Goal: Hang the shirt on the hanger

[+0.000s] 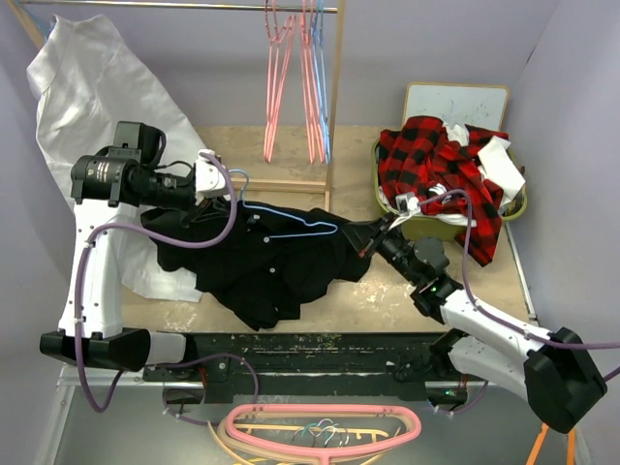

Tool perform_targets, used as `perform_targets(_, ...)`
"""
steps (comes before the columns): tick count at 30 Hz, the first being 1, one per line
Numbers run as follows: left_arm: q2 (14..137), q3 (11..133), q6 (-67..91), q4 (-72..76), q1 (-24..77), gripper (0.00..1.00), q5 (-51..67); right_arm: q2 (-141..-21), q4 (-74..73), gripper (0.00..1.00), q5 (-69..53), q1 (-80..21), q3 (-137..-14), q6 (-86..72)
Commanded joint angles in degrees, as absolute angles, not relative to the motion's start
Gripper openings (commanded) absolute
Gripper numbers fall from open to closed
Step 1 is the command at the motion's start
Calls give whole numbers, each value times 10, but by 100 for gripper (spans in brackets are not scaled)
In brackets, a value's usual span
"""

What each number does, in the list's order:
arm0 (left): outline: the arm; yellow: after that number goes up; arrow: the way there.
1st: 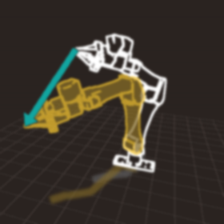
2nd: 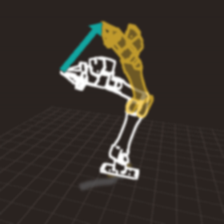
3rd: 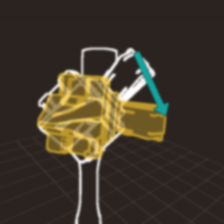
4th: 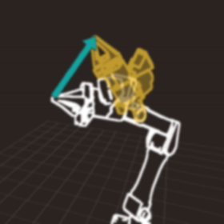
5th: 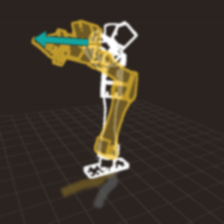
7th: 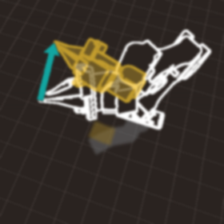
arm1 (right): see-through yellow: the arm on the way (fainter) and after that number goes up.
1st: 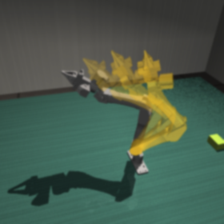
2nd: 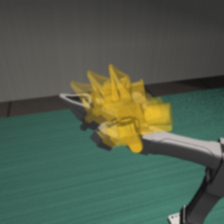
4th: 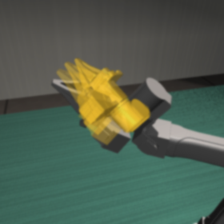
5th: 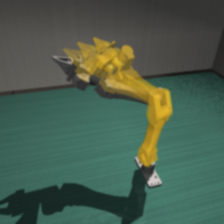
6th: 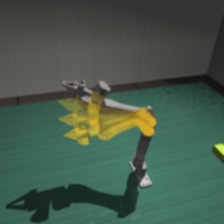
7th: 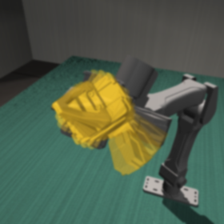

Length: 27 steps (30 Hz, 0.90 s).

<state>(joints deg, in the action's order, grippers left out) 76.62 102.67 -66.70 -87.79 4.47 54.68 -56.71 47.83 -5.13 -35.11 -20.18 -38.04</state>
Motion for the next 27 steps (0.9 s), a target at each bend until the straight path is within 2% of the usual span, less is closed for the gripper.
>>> perform_targets(1, 758, 1023, -670, -845, 37, 0, 456, -542, 399, 0, -53, -320, -254, -352)
perform_targets(7, 751, 978, -623, -757, 39, 0, 391, -530, 231, 0, -135, -321, -336, -348)
perform_targets(12, 755, 975, -563, -712, 41, 0, 419, -524, 154, 0, -180, -342, -369, -370)
perform_targets(15, 753, 968, -520, -688, 57, 0, 450, -567, 194, 0, -154, -431, -428, -373)
perform_targets(18, 736, 949, -473, -652, 72, 0, 483, -677, 306, 0, -153, -523, -513, -377)
perform_targets(21, 720, 936, -445, -630, 72, 0, 516, -773, 429, 0, -216, -544, -581, -408)
perform_targets(22, 715, 934, -443, -629, 71, 0, 521, -784, 428, 7, -240, -543, -592, -408)
perform_targets(23, 709, 932, -445, -630, 69, 0, 527, -777, 424, 27, -245, -542, -574, -390)
perform_targets(24, 702, 927, -450, -634, 68, 0, 532, -755, 419, 54, -235, -541, -541, -358)
perform_targets(25, 696, 923, -456, -638, 68, 0, 533, -720, 421, 92, -206, -542, -501, -333)
perform_targets(26, 691, 917, -464, -643, 68, 0, 535, -681, 438, 99, -187, -546, -459, -306)
perform_targets(27, 689, 910, -472, -649, 68, 0, 538, -643, 451, 100, -171, -552, -418, -284)
